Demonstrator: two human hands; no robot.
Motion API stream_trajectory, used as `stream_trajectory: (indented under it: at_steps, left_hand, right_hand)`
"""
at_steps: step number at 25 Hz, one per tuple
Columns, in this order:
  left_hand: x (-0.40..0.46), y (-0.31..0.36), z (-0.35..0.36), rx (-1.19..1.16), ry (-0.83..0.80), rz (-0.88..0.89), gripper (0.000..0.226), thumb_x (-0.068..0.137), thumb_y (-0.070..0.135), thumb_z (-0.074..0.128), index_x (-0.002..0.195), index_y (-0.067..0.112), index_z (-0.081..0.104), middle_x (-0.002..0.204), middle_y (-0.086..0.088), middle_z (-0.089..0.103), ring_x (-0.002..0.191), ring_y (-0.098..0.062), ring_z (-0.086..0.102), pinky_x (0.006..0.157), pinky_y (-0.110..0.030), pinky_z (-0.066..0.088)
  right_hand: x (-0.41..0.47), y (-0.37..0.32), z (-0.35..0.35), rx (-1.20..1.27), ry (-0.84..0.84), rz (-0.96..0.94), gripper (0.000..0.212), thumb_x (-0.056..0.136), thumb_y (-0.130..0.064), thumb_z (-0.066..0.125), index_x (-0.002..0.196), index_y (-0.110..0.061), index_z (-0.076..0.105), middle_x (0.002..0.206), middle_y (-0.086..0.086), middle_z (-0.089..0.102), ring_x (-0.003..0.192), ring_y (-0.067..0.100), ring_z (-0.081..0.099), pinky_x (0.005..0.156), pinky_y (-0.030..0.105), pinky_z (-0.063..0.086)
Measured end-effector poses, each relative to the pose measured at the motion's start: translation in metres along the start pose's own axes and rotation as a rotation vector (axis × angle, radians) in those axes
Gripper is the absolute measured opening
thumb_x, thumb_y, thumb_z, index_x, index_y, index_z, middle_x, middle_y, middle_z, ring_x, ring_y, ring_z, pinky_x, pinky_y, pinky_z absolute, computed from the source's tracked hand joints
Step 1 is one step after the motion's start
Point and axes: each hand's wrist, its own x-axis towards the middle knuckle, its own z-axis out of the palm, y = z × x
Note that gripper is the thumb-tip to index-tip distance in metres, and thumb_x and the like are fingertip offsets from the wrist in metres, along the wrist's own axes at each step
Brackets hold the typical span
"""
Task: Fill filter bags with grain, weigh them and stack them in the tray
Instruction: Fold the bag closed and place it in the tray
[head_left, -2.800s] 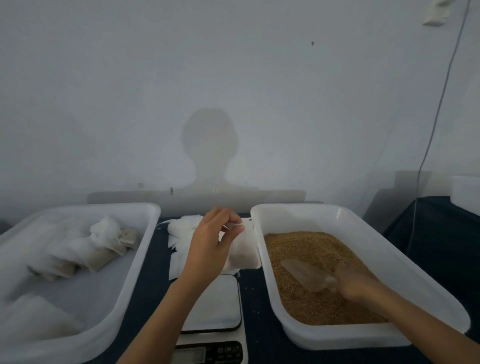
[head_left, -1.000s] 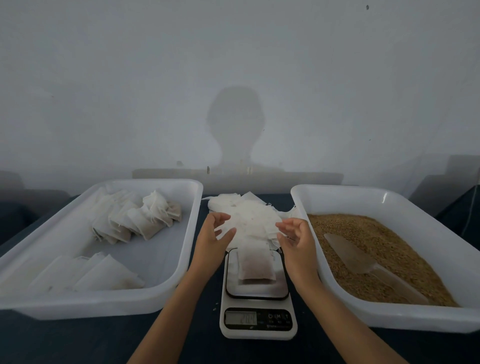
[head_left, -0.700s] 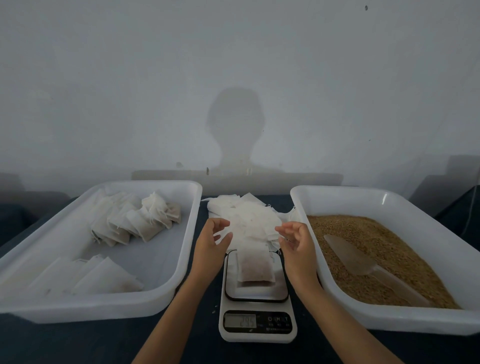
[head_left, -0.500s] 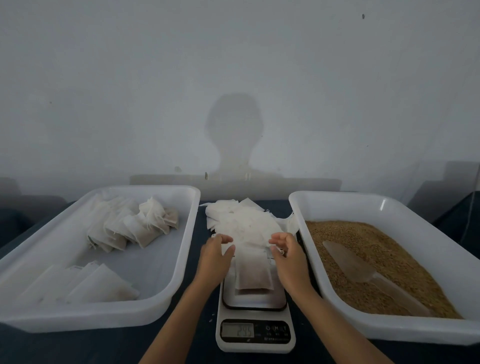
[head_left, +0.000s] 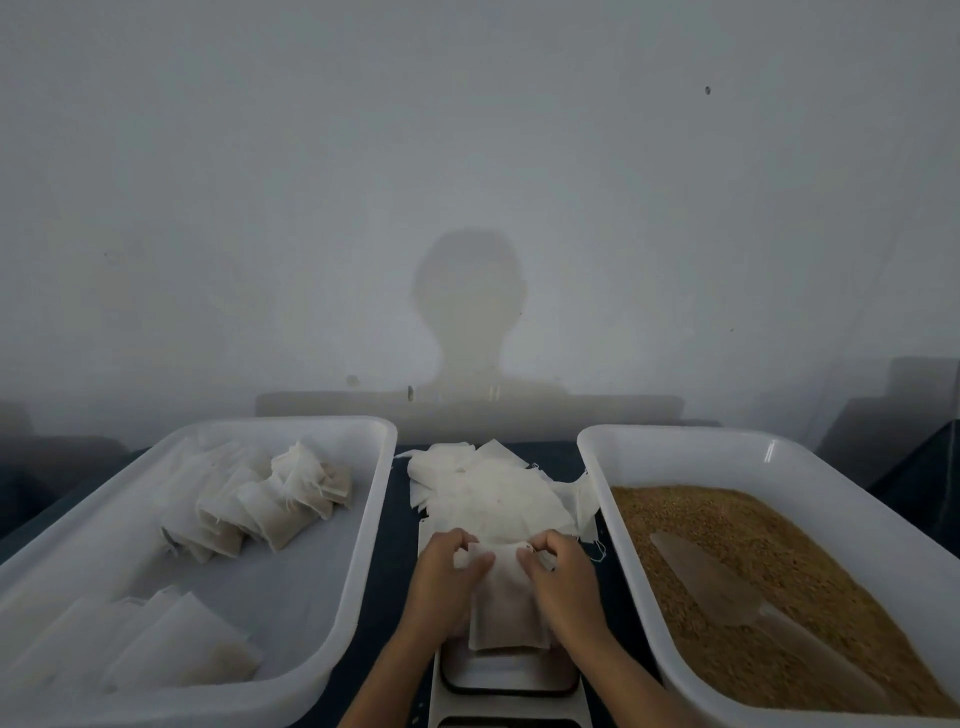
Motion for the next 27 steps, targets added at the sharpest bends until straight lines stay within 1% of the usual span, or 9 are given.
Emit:
stream_trajectory:
  at_steps: [2,6,10,15,17,18,22,25,27]
  left_hand:
    - [-0.006,0.011,-0.005,-0.041,0.044,0.064,0.003,0.091,0.019,0.061,0.093,0.018,0.058,0.092,0.007,0.060,0.088,-0.006,0.056,0.068,-0.006,0.041]
    - [-0.020,0.036,-0.019,-0.098,0.124,0.161,0.009,0.091,0.021,0.060,0.086,0.015,0.055,0.077,0.006,0.059,0.074,-0.010,0.057,0.064,-0.013,0.043]
    - [-0.030,0.059,-0.043,0.094,0.183,0.299,0.019,0.085,0.029,0.068,0.077,0.025,0.050,0.068,0.008,0.054,0.061,-0.006,0.048,0.056,-0.016,0.037]
    - [-0.043,0.074,-0.081,0.280,0.275,0.263,0.026,0.083,0.036,0.067,0.067,0.029,0.048,0.063,0.008,0.054,0.060,-0.007,0.049,0.054,-0.017,0.035]
    - [-0.047,0.068,-0.108,0.314,0.350,0.203,0.023,0.085,0.037,0.065,0.071,0.028,0.049,0.062,0.009,0.056,0.058,-0.003,0.051,0.054,-0.016,0.038]
    - [-0.048,0.062,-0.124,0.324,0.392,0.174,0.023,0.087,0.036,0.062,0.073,0.028,0.046,0.061,0.008,0.056,0.056,-0.001,0.051,0.051,-0.016,0.038]
    - [-0.044,0.019,-0.189,0.437,0.423,-0.016,0.017,0.094,0.031,0.055,0.084,0.026,0.042,0.071,0.008,0.057,0.069,-0.017,0.059,0.060,-0.031,0.043]
    - [-0.040,-0.016,-0.205,0.612,0.209,-0.206,0.018,0.096,0.027,0.051,0.109,0.015,0.046,0.104,-0.008,0.063,0.097,-0.026,0.061,0.077,-0.032,0.048]
    - [-0.040,-0.036,-0.203,0.627,0.054,-0.322,0.022,0.096,0.024,0.051,0.116,0.016,0.046,0.123,-0.011,0.057,0.109,-0.025,0.057,0.078,-0.029,0.047]
  right_hand:
    - [-0.006,-0.008,-0.004,0.128,0.052,-0.055,0.011,0.091,-0.013,0.061,0.080,-0.010,0.058,0.083,0.004,0.061,0.083,0.017,0.057,0.071,0.017,0.042]
    - [-0.015,-0.030,-0.012,0.327,0.080,-0.158,0.013,0.092,-0.011,0.059,0.079,-0.008,0.058,0.076,0.006,0.062,0.076,0.015,0.059,0.067,0.014,0.044]
    - [-0.020,-0.058,-0.017,0.404,0.022,-0.233,0.012,0.091,-0.013,0.060,0.079,-0.009,0.060,0.072,0.001,0.064,0.071,0.005,0.060,0.065,0.008,0.045]
    - [-0.029,-0.087,-0.007,0.473,-0.088,-0.285,0.010,0.090,-0.015,0.060,0.081,-0.009,0.060,0.074,0.004,0.065,0.068,0.003,0.059,0.064,0.008,0.045]
    - [-0.035,-0.097,0.001,0.511,-0.181,-0.293,0.003,0.090,-0.010,0.059,0.089,-0.012,0.061,0.081,-0.003,0.069,0.076,0.001,0.063,0.069,0.010,0.048]
    - [-0.037,-0.101,0.005,0.513,-0.215,-0.290,0.009,0.091,-0.006,0.058,0.093,-0.014,0.060,0.085,-0.005,0.070,0.082,0.002,0.065,0.073,0.013,0.049]
    - [-0.049,-0.111,0.026,0.327,-0.299,-0.321,0.023,0.094,-0.001,0.050,0.101,-0.022,0.056,0.094,-0.009,0.070,0.092,-0.002,0.064,0.080,0.013,0.048]
    - [-0.061,-0.121,0.053,0.030,-0.466,-0.453,0.019,0.097,-0.008,0.046,0.103,-0.023,0.056,0.103,-0.013,0.068,0.095,-0.008,0.061,0.087,0.012,0.047]
    - [-0.066,-0.130,0.077,-0.183,-0.620,-0.534,0.020,0.099,-0.018,0.045,0.113,-0.021,0.058,0.111,-0.005,0.066,0.105,0.003,0.058,0.102,0.019,0.041]
